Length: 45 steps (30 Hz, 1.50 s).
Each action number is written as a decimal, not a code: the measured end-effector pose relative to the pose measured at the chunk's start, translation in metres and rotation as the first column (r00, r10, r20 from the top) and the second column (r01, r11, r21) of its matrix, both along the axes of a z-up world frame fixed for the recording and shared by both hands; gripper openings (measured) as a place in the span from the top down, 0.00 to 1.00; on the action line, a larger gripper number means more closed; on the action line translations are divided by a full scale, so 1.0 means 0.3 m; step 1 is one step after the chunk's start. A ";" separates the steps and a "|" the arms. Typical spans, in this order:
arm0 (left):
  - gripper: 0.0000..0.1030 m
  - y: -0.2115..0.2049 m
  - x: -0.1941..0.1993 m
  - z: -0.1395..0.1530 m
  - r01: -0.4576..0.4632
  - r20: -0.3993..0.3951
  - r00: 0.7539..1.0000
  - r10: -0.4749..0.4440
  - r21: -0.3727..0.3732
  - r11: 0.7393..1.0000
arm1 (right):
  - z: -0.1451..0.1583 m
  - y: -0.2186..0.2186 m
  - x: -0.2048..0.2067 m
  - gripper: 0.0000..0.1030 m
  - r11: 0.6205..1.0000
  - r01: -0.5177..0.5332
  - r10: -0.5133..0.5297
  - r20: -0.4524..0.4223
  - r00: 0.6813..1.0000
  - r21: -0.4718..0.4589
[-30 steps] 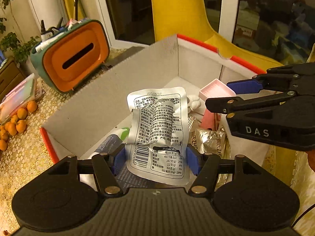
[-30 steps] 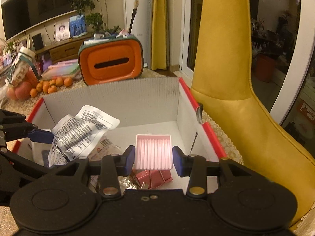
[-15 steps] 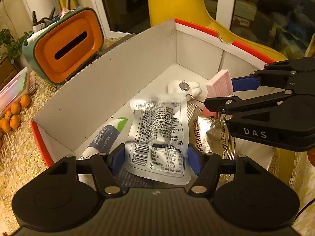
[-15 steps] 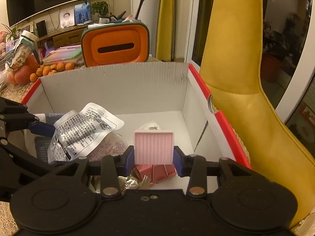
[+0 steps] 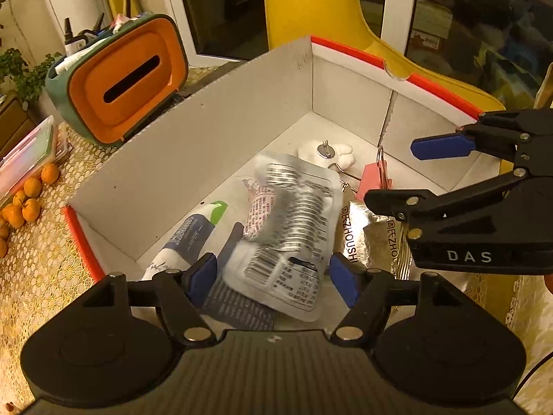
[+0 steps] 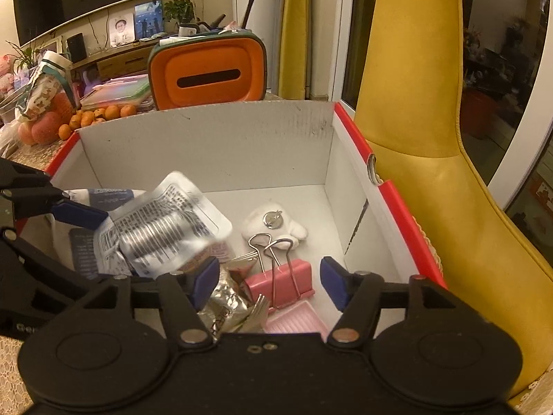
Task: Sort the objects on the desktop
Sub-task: 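Open both tools to drop the snack bag and pink tray into the shoebox, then move both open tools back toward the toy figure and black hair-tie bag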
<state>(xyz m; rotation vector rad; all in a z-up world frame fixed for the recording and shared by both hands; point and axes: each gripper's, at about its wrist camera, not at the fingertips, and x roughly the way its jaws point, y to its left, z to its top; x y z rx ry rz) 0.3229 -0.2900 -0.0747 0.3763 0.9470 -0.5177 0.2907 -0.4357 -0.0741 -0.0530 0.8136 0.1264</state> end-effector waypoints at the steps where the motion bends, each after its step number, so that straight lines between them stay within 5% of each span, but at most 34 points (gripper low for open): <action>1: 0.31 0.006 -0.004 0.005 -0.006 0.002 1.000 0.006 -0.005 1.000 | 0.004 0.002 -0.005 0.38 1.000 -0.004 0.004 0.002 1.000 0.000; 26: 0.31 0.200 -0.287 0.206 -0.061 0.123 0.988 0.092 -0.231 0.971 | 0.215 0.097 -0.241 0.33 0.996 -0.084 0.082 0.120 0.989 0.012; 45: 0.31 0.450 -0.548 0.309 -0.151 0.220 0.947 0.233 -0.334 0.930 | 0.273 0.221 -0.442 0.29 0.991 -0.117 0.103 0.182 0.978 0.068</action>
